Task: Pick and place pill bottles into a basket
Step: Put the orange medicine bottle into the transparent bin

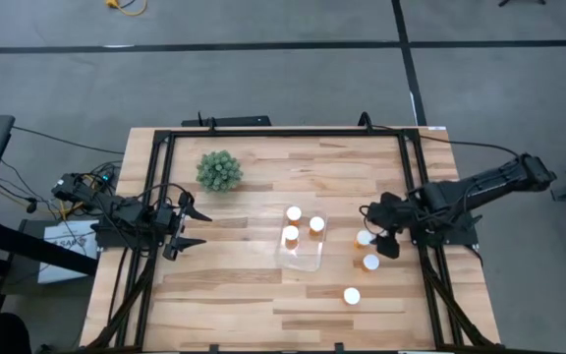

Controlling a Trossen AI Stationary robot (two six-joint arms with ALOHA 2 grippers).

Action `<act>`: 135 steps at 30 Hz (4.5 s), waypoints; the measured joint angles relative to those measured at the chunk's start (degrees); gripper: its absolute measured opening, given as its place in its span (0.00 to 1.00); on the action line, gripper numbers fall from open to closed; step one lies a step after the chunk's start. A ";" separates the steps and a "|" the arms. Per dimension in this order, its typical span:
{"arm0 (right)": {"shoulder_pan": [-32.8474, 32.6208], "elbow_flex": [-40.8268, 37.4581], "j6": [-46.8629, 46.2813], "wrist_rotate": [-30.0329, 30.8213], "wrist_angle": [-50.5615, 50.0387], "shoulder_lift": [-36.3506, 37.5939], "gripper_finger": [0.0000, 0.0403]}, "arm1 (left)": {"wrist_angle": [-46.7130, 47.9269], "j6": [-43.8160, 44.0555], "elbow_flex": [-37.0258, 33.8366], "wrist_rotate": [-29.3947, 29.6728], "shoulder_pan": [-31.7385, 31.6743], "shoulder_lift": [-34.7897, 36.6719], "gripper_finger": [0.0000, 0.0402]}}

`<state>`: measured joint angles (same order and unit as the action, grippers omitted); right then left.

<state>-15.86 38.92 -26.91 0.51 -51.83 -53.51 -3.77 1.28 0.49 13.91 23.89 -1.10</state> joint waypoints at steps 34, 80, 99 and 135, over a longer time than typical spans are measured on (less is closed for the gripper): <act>-3.91 0.04 10.43 2.84 9.10 -19.73 0.72 | 0.00 0.00 0.00 0.00 0.01 -0.02 0.69; 3.69 22.63 25.92 0.81 19.18 -22.73 0.49 | 0.00 0.02 0.00 0.00 0.01 -0.02 0.69; 8.39 22.45 28.16 -3.98 20.39 -38.45 0.48 | 0.00 0.01 -0.01 -0.02 0.00 -0.90 0.69; 8.53 36.90 26.90 -4.96 11.59 -52.99 0.59 | 0.00 0.00 0.00 -0.02 -0.01 -0.90 0.69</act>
<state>-7.33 75.82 -0.01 -4.45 -40.24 -106.50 -3.77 1.28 0.49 13.89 23.88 -2.00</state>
